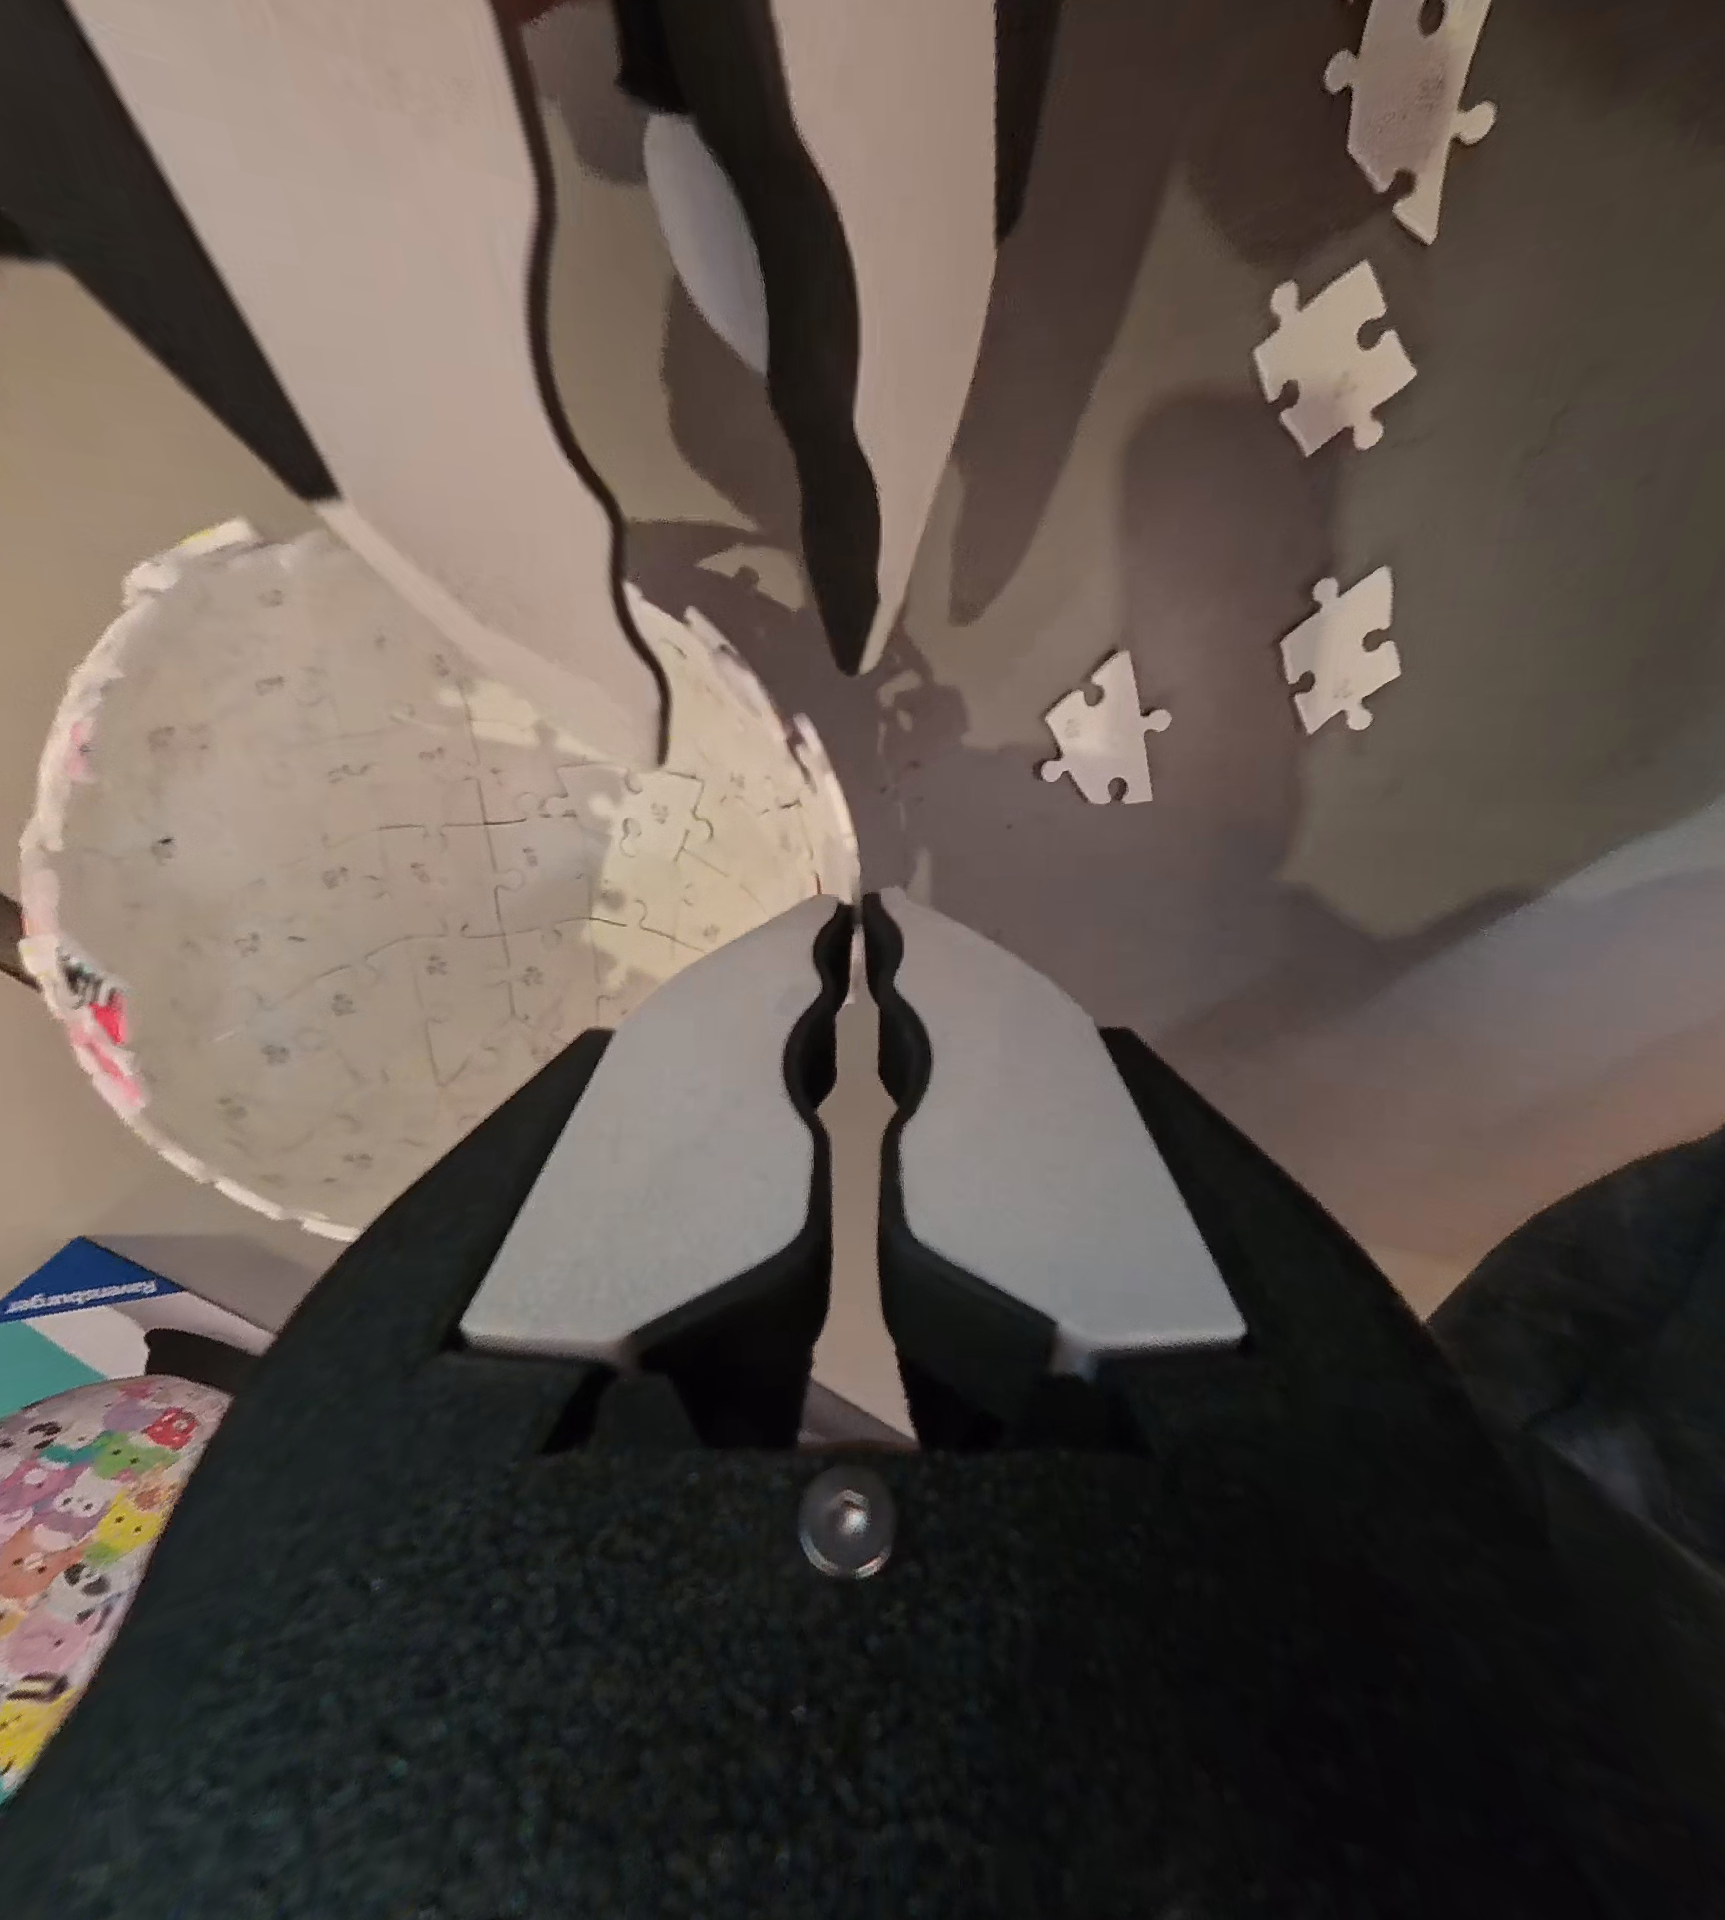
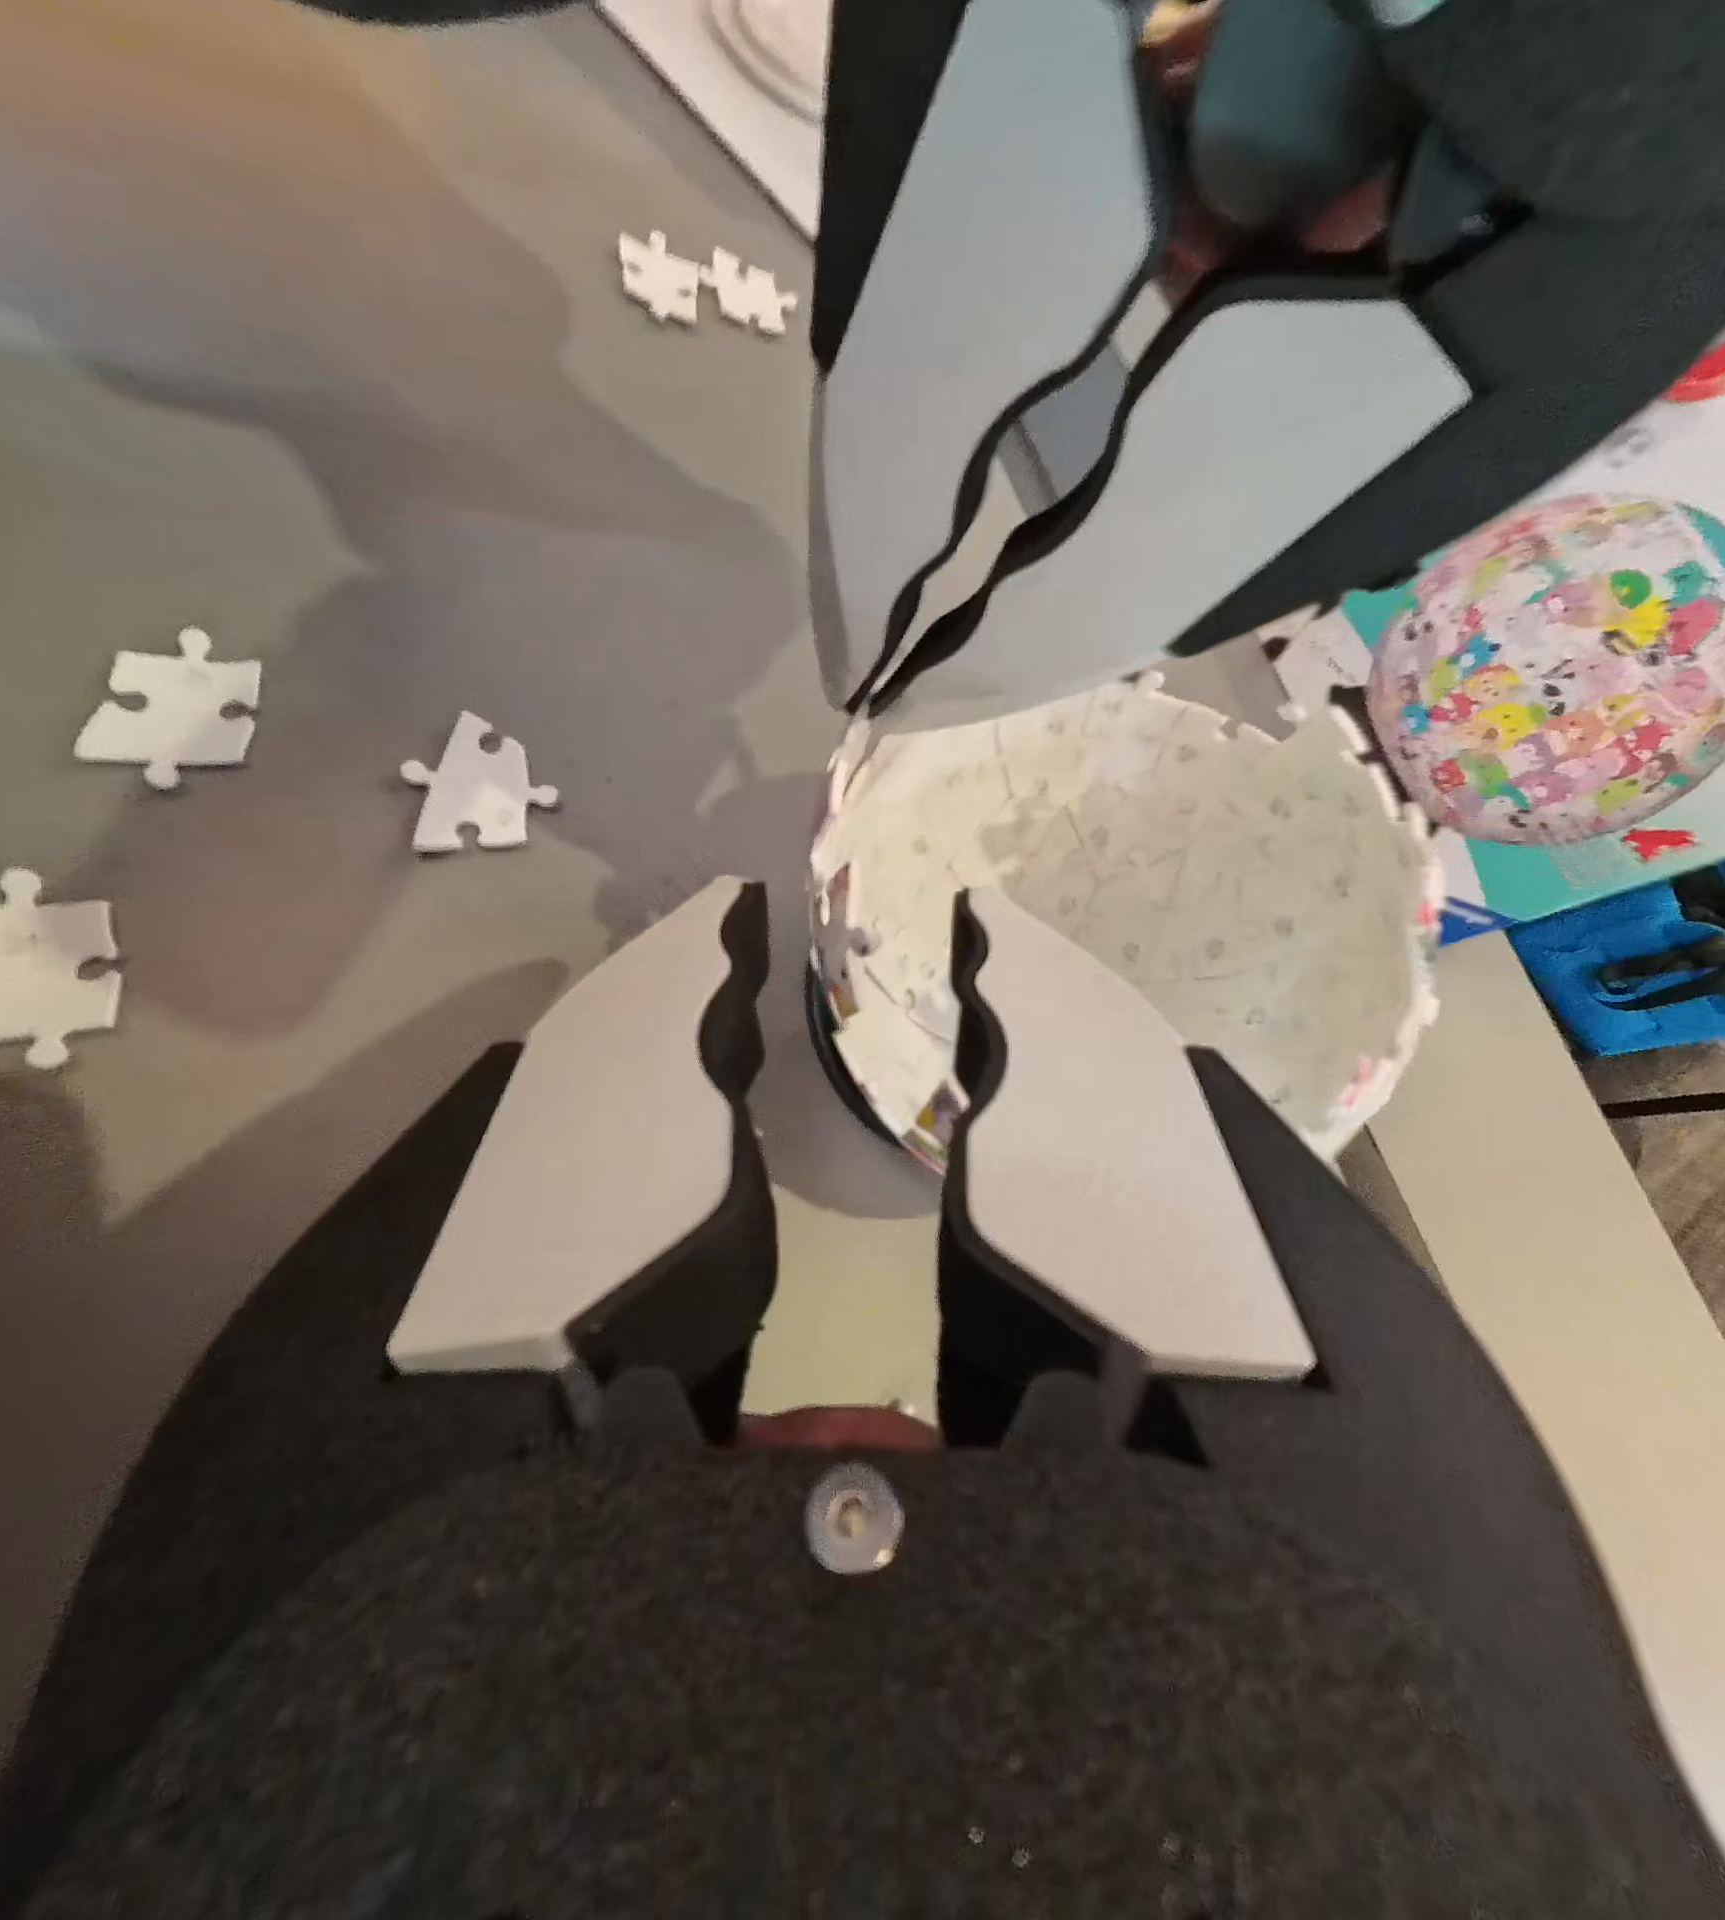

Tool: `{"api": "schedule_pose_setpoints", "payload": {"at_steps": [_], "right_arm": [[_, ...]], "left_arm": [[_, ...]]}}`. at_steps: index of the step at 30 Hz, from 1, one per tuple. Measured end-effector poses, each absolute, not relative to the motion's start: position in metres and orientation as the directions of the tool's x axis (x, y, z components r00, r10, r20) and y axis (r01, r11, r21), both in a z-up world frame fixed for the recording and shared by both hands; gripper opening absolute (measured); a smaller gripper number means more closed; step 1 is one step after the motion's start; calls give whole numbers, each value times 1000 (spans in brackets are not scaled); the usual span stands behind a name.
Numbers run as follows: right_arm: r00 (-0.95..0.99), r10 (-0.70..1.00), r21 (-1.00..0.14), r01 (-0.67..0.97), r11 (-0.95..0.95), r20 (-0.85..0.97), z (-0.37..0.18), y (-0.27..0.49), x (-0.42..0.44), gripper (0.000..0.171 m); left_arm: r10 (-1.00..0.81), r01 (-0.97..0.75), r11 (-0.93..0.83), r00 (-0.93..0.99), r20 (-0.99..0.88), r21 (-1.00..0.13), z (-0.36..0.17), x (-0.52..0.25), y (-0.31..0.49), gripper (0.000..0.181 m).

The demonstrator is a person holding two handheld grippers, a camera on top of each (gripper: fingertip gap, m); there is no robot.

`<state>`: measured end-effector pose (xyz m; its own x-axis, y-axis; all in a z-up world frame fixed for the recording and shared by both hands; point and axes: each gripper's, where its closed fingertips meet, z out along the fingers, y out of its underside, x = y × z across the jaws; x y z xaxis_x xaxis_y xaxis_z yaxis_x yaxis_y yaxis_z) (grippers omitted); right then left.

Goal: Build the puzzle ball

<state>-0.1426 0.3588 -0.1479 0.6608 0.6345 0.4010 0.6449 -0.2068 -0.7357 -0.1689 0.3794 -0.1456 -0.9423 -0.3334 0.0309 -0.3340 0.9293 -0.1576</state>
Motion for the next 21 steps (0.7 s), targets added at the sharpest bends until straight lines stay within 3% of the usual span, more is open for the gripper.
{"api": "schedule_pose_setpoints", "payload": {"at_steps": [4, 21], "right_arm": [[606, 695, -674, 700, -235, 387, -165, 357, -148, 31], [575, 679, -610, 758, -232, 457, -166, 367, -144, 10]], "left_arm": [[-337, -339, 927, -941, 42, -161, -145, -168, 380, 2], [-316, -318, 937, -948, 33, -143, -146, -164, 379, 2]]}}
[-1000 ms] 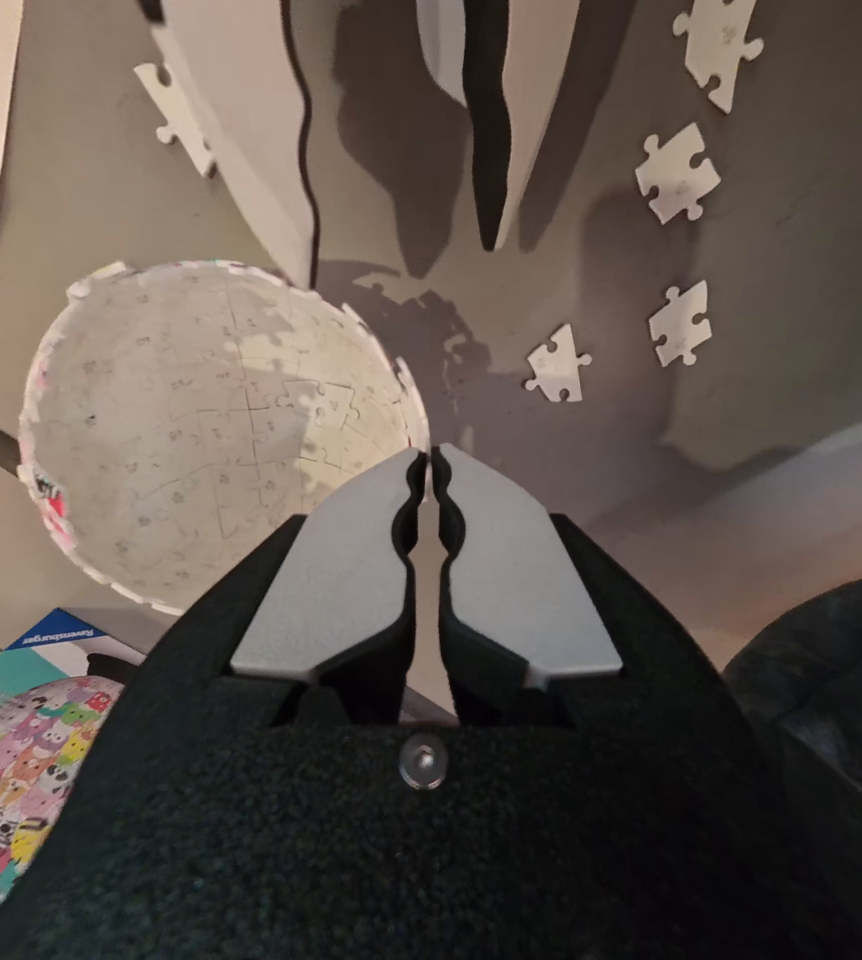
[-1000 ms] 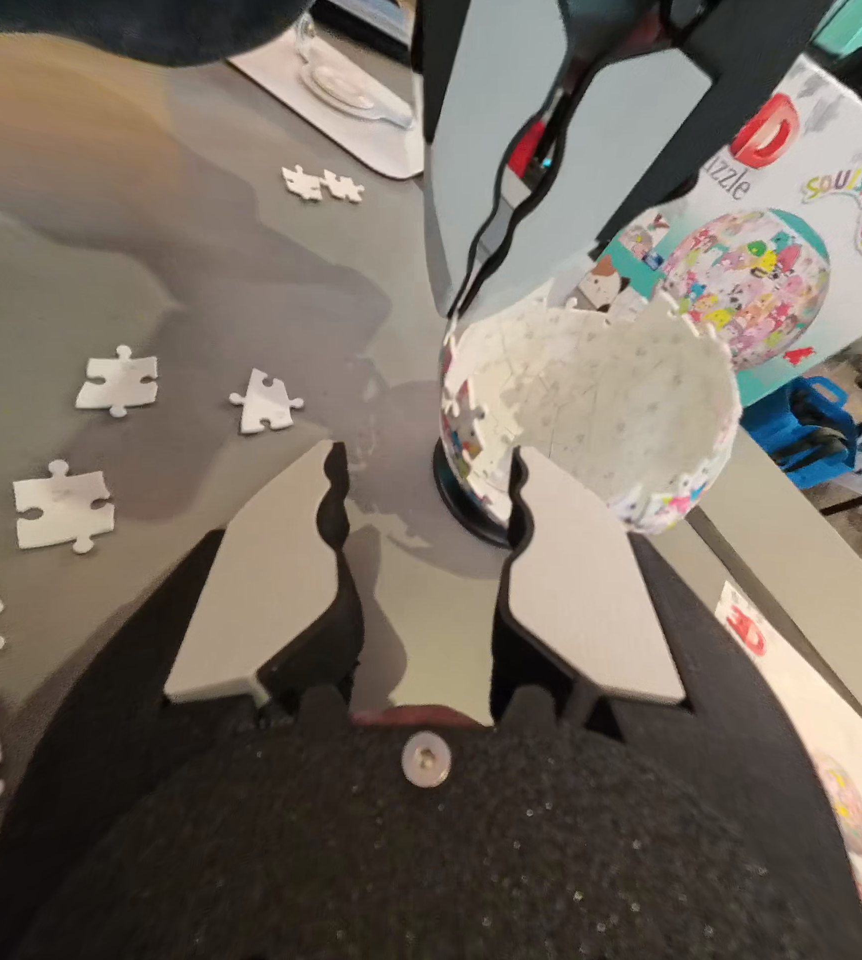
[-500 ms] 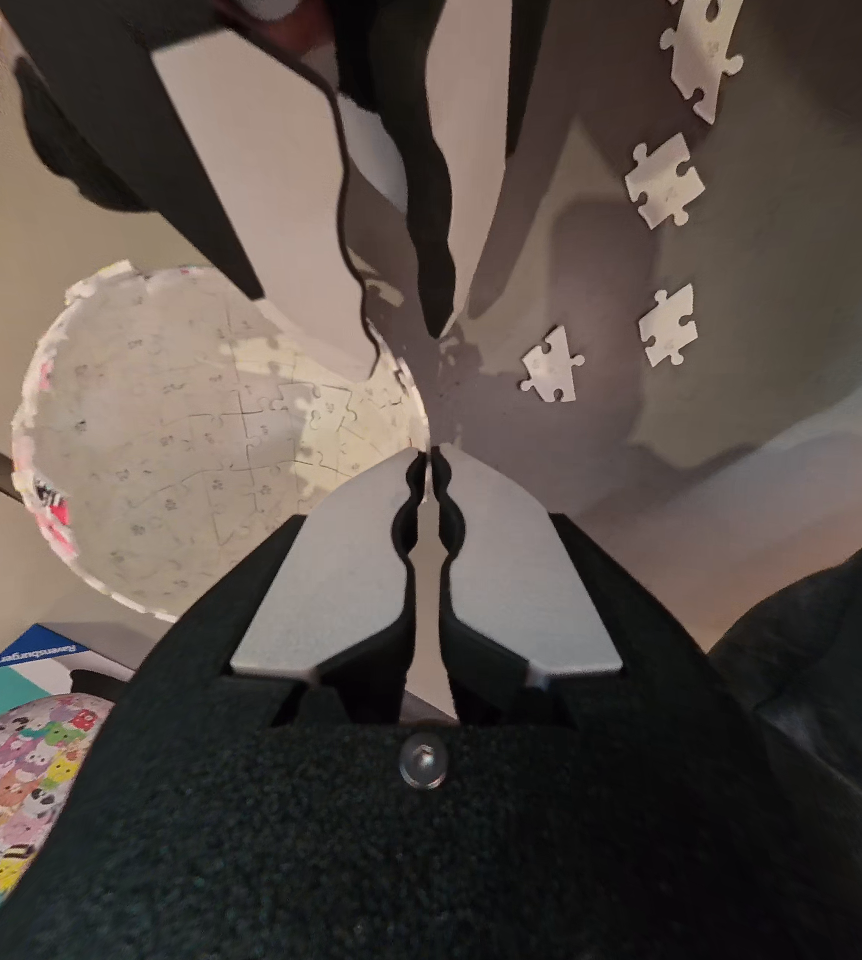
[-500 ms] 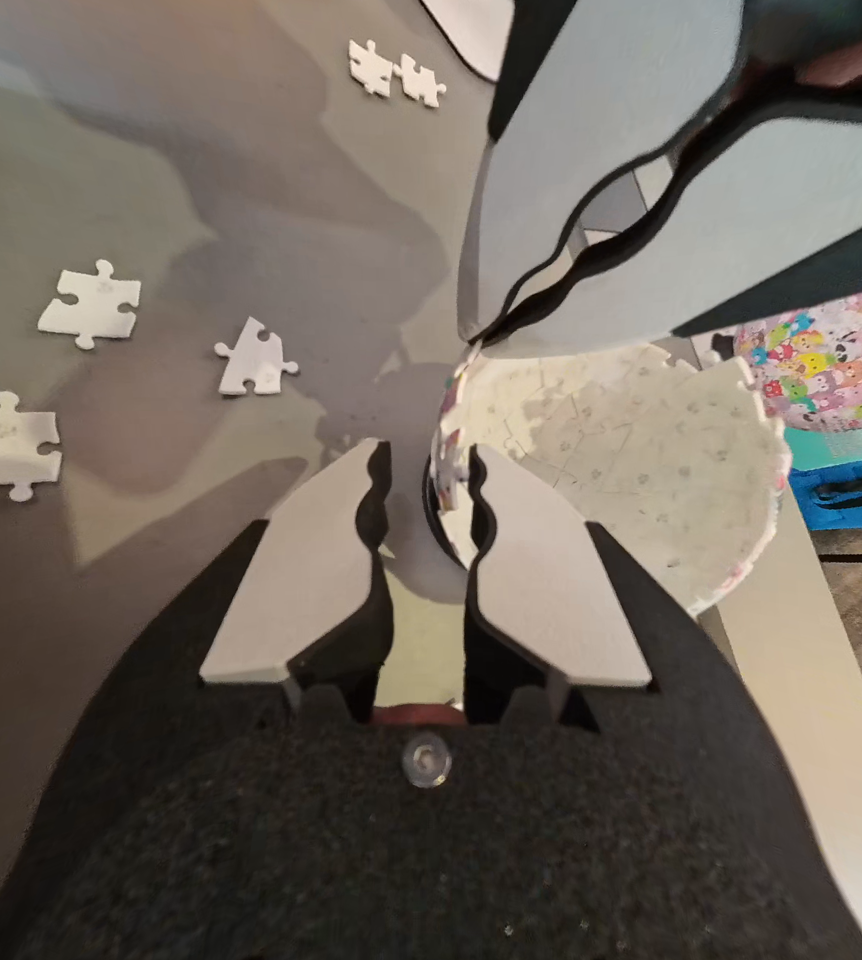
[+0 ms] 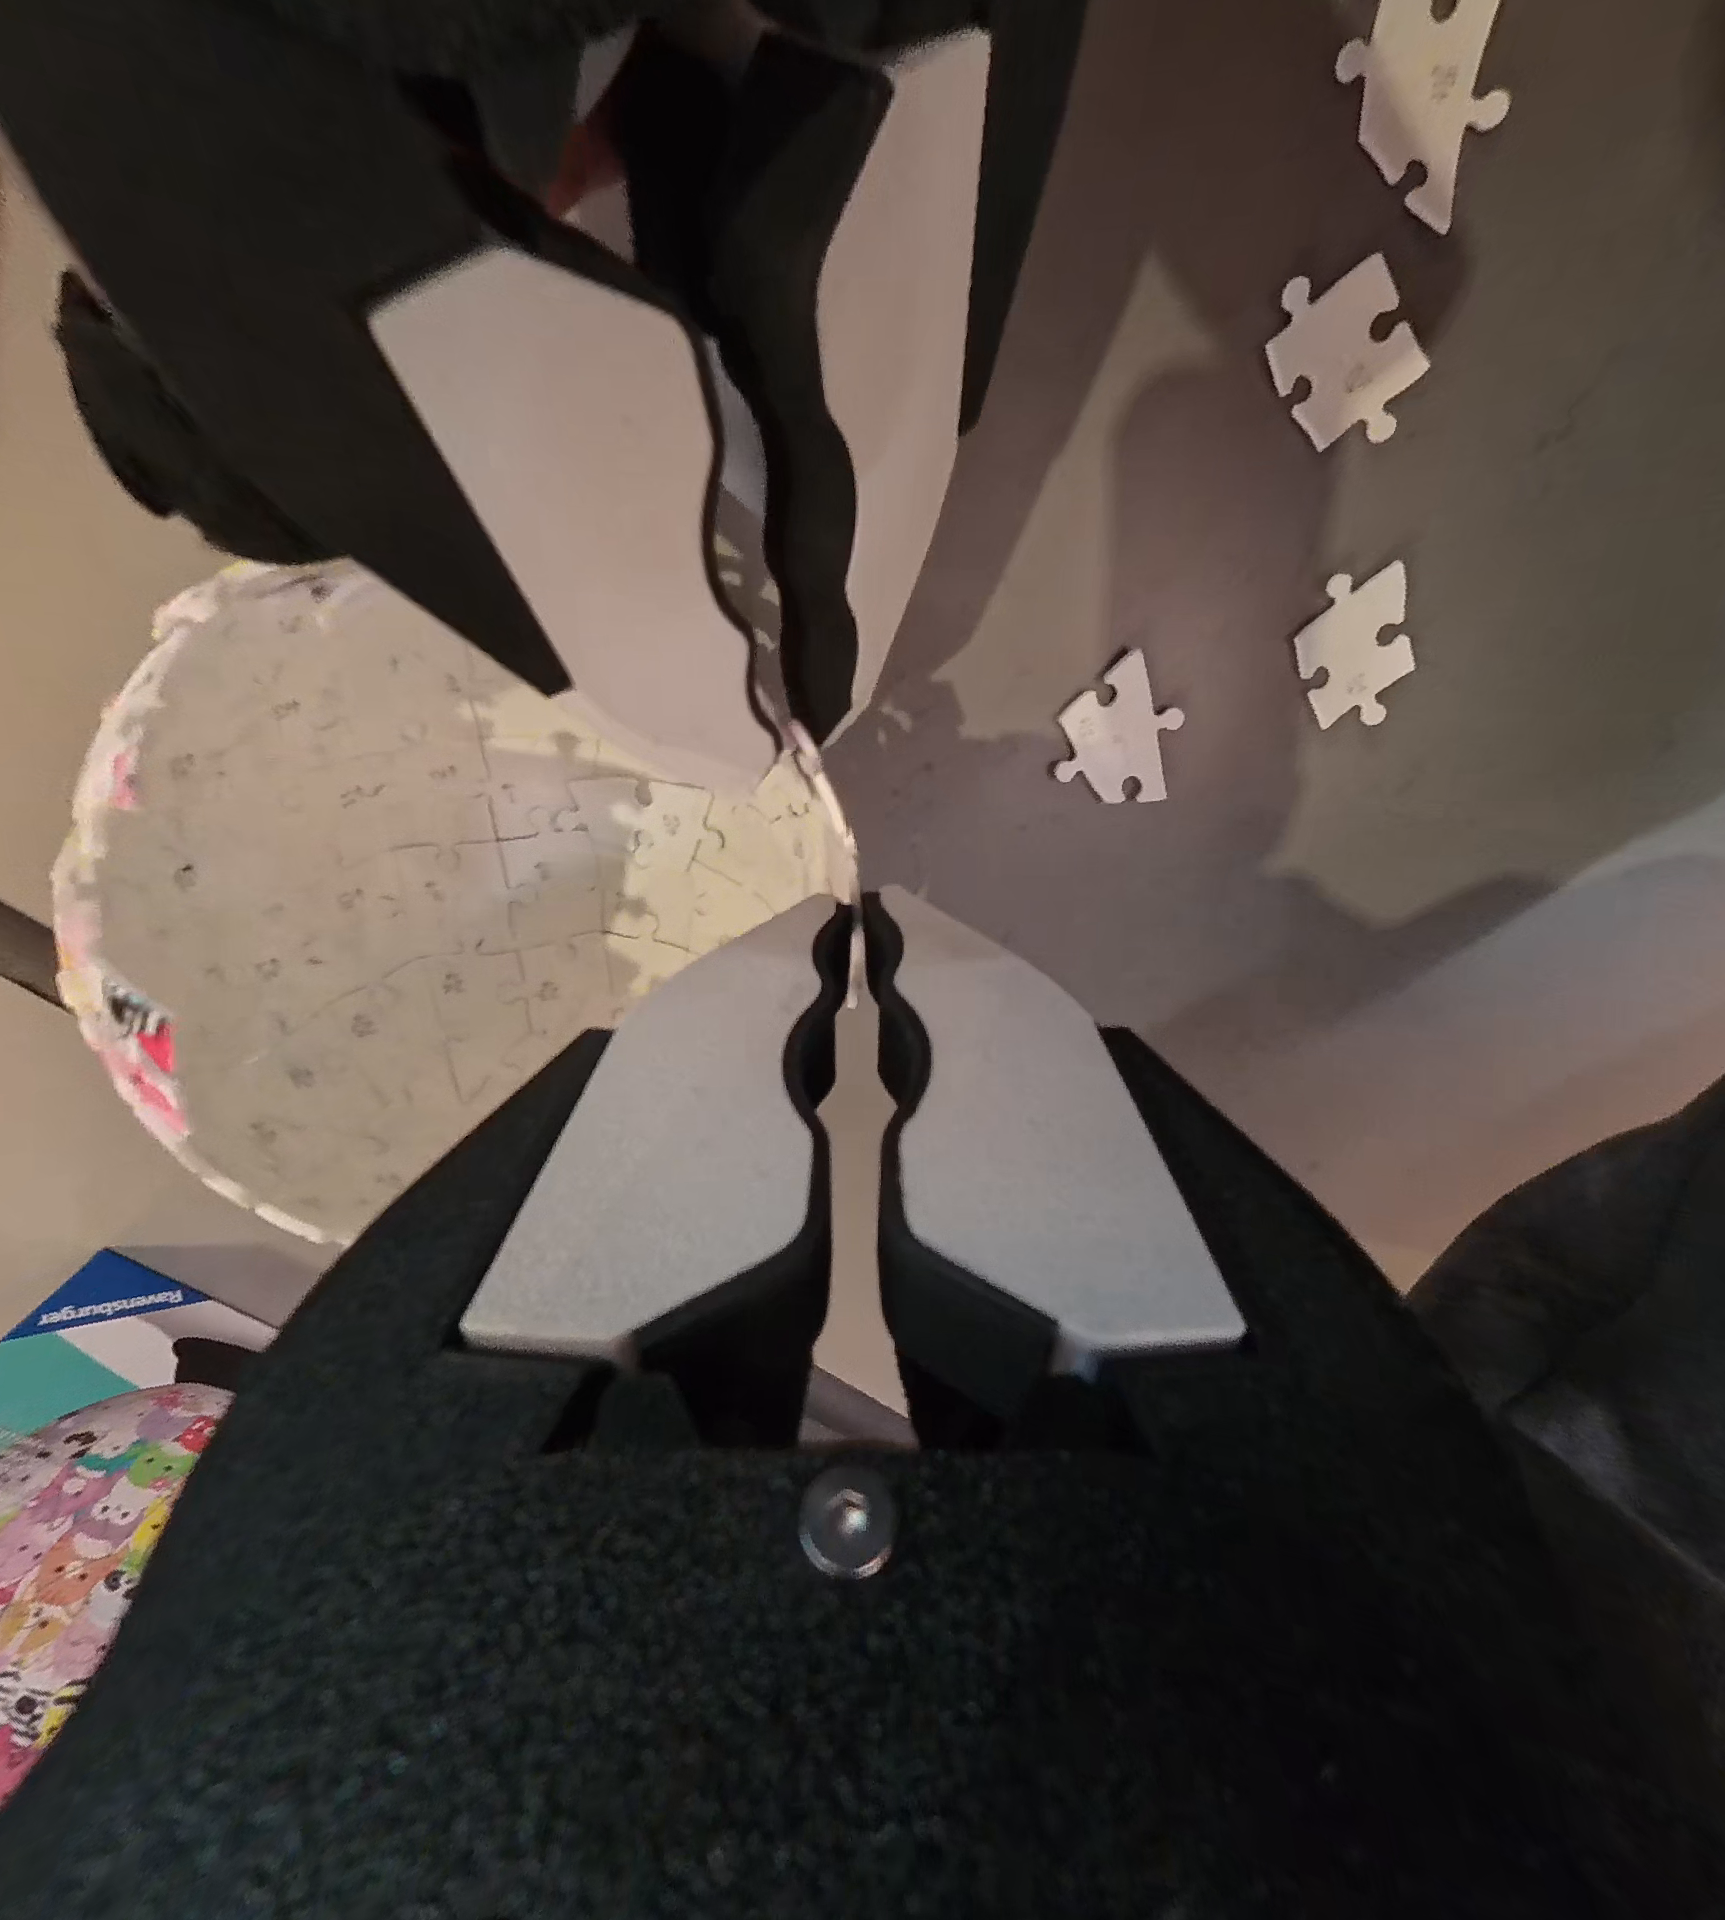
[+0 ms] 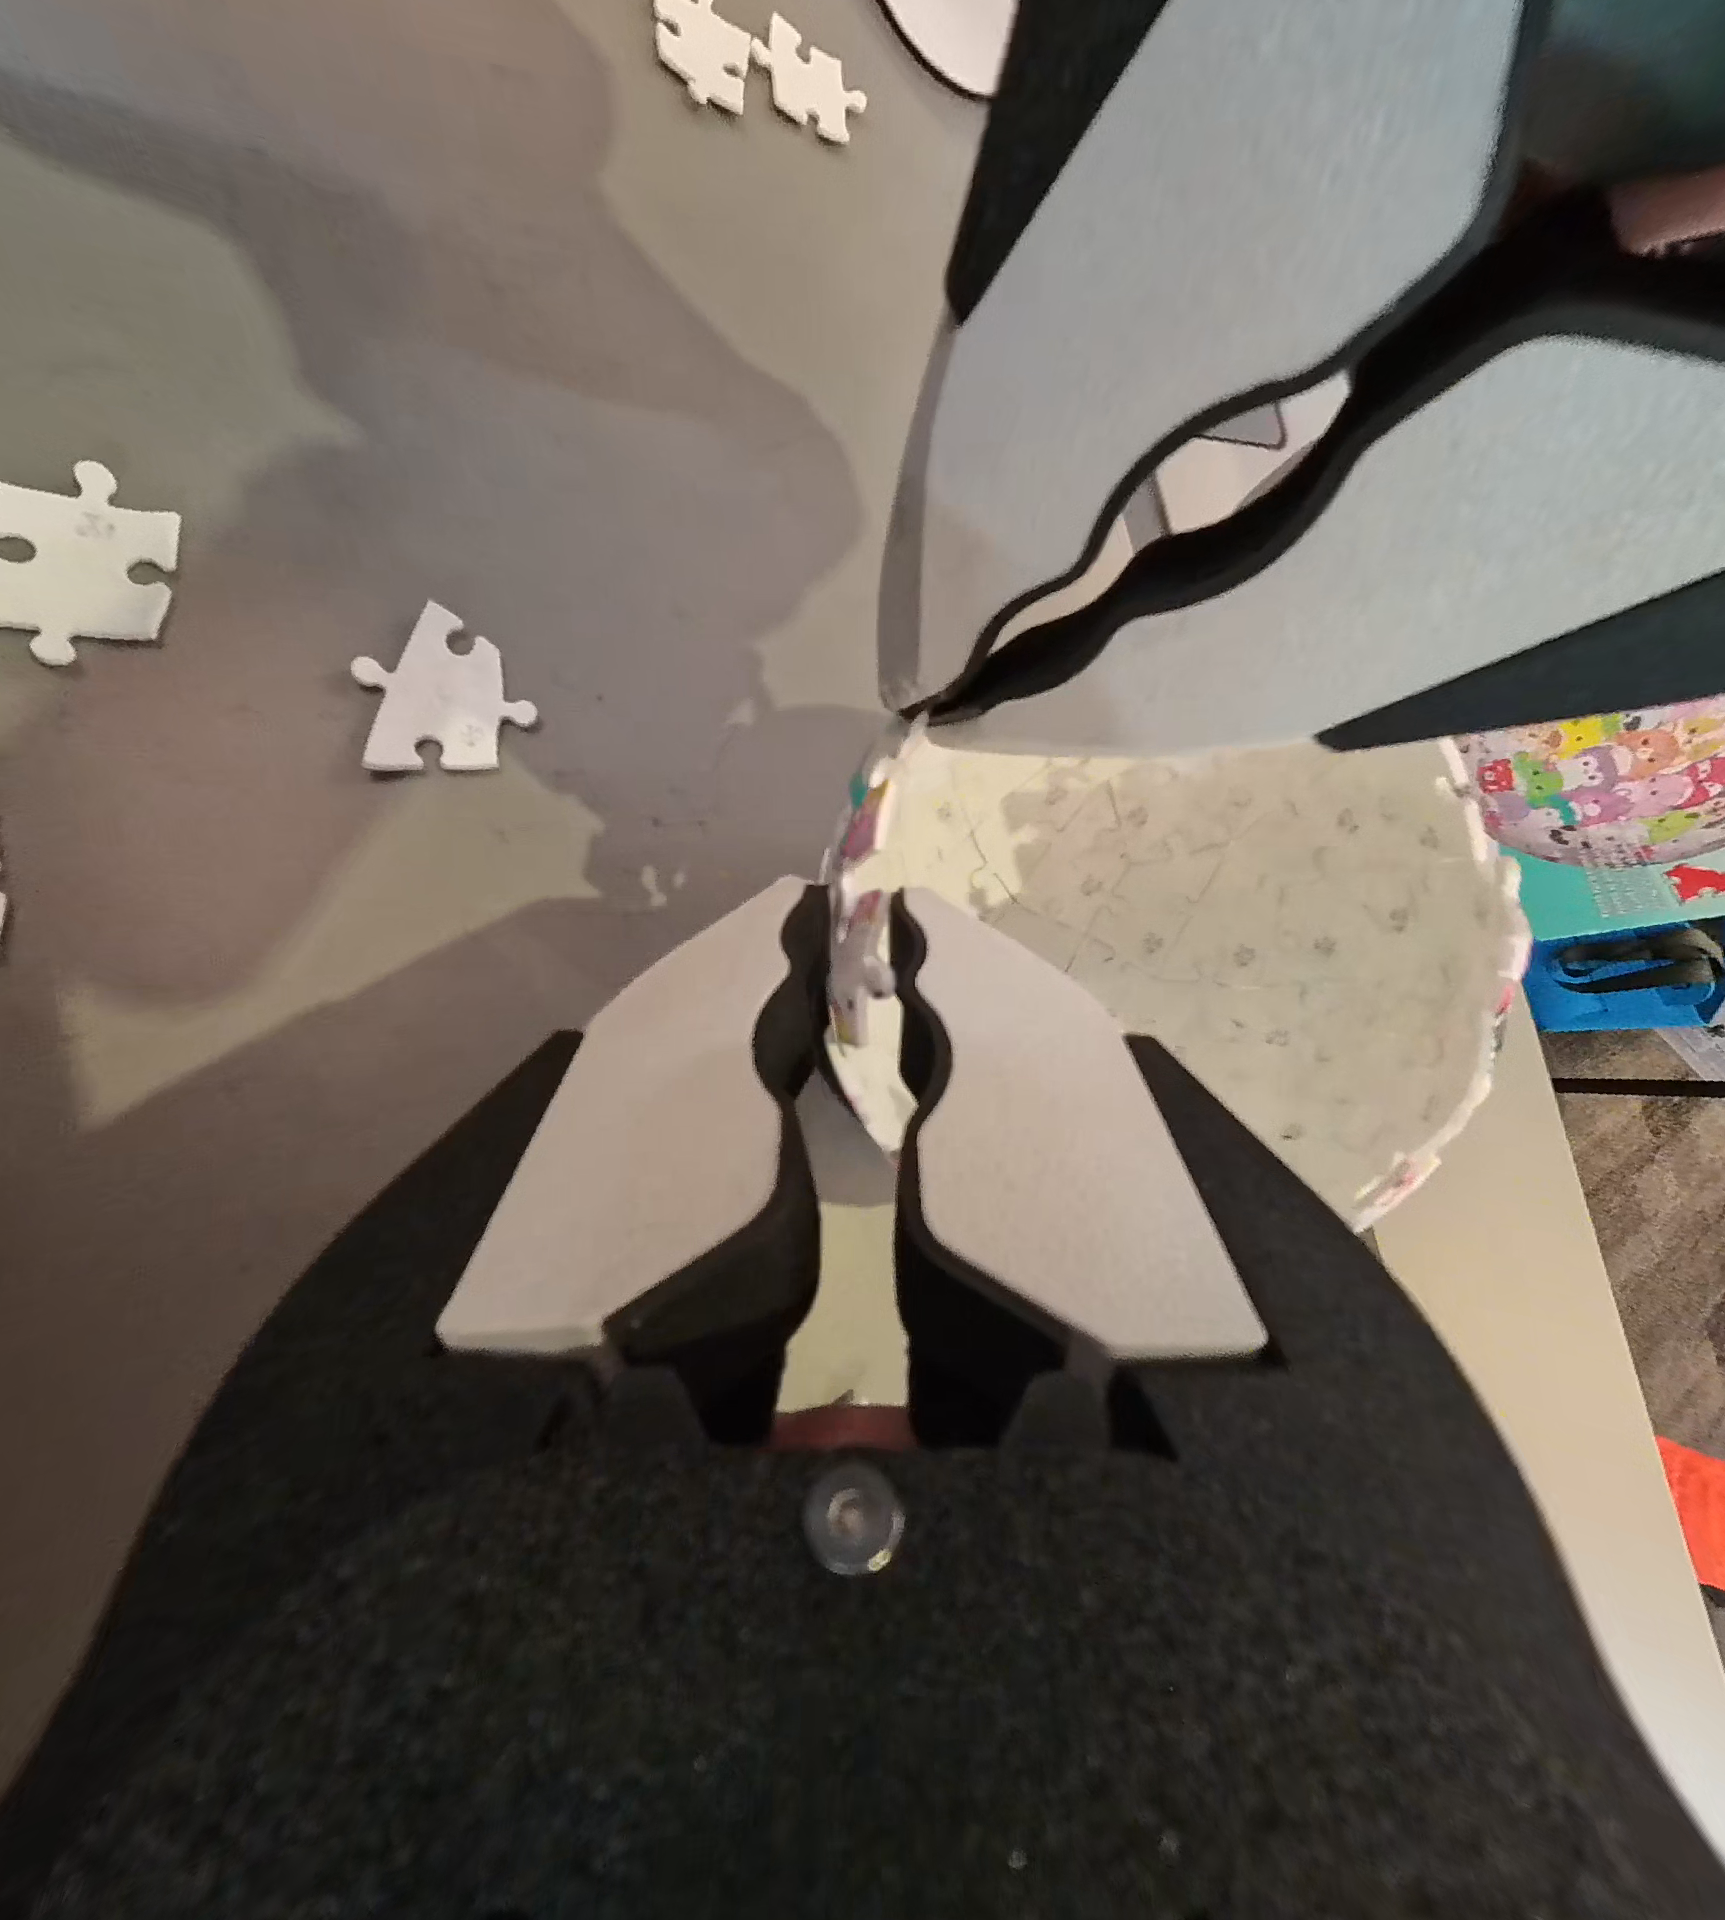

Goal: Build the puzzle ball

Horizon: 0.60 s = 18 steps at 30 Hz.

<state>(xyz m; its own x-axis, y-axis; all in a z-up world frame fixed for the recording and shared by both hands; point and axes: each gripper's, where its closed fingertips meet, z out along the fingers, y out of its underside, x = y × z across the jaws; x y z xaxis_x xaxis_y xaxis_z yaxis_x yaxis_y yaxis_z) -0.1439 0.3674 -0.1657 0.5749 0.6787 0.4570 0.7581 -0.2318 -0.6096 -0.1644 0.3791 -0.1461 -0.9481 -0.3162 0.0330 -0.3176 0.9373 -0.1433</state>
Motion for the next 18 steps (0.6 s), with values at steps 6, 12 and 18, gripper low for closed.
{"api": "schedule_pose_setpoints", "payload": {"at_steps": [6, 12, 18], "right_arm": [[568, 681, -611, 761, -219, 463, -166, 368, -145, 12], [593, 679, -627, 739, -246, 433, -164, 366, -142, 15], [592, 686, -625, 739, -251, 424, -166, 367, -144, 12]], "left_arm": [[-320, -322, 937, -947, 39, -138, -147, -164, 380, 2], [-321, -324, 937, -946, 44, -131, -147, -163, 379, 2], [-325, -329, 937, -944, 55, -115, -147, -162, 379, 2]]}}
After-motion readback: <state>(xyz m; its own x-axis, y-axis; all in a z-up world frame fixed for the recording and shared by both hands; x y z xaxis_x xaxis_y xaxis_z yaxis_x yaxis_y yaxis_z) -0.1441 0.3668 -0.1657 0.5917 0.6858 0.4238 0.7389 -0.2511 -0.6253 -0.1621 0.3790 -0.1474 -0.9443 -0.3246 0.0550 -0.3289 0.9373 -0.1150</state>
